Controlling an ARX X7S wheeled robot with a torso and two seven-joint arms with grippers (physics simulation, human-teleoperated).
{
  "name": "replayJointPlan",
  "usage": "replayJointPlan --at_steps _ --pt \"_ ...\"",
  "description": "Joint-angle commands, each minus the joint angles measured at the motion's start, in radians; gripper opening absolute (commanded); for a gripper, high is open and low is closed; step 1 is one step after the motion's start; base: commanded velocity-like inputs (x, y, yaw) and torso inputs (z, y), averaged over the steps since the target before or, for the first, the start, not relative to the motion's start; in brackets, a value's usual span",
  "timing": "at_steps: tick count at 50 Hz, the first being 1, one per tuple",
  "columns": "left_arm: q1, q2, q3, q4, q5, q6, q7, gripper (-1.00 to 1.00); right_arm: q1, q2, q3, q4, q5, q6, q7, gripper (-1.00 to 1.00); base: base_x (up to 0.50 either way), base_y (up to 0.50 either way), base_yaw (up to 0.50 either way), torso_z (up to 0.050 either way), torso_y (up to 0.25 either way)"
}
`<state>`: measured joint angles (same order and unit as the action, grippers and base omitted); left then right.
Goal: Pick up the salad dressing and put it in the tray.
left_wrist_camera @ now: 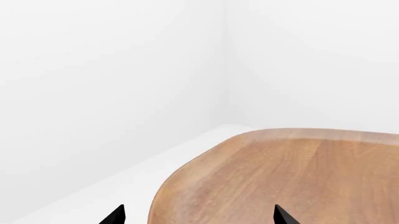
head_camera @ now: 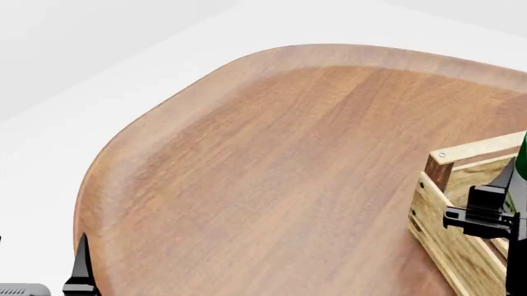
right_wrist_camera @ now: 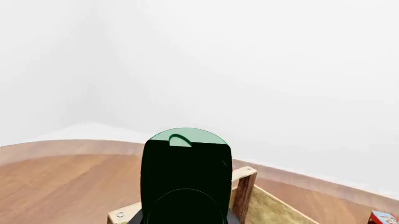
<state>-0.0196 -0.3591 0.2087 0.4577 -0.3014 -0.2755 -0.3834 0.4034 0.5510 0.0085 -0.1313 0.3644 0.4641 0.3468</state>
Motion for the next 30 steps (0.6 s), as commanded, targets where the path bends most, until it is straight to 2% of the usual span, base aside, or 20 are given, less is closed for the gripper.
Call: replayJointPlan --at_steps 1,18,30 --pt "0.006 0.017 -0.022 0.008 0.015 0.004 0.022 1.00 0.084 -0.005 0.061 0.111 -0.048 -0.002 -0.016 -1.00 0.00 0.00 0.00 0.000 0.000" --pt "0.000 0.010 -0.023 0.012 0.010 0.001 0.017 1.00 0.164 0.002 0.094 0.395 -0.081 -0.087 -0.007 -1.00 0.00 0.00 0.00 0.000 0.001" --pt "0.002 0.009 -0.015 0.010 0.014 0.004 0.012 1.00 0.271 0.017 0.063 0.644 -0.140 -0.156 -0.012 -1.00 0.00 0.00 0.00 0.000 0.001"
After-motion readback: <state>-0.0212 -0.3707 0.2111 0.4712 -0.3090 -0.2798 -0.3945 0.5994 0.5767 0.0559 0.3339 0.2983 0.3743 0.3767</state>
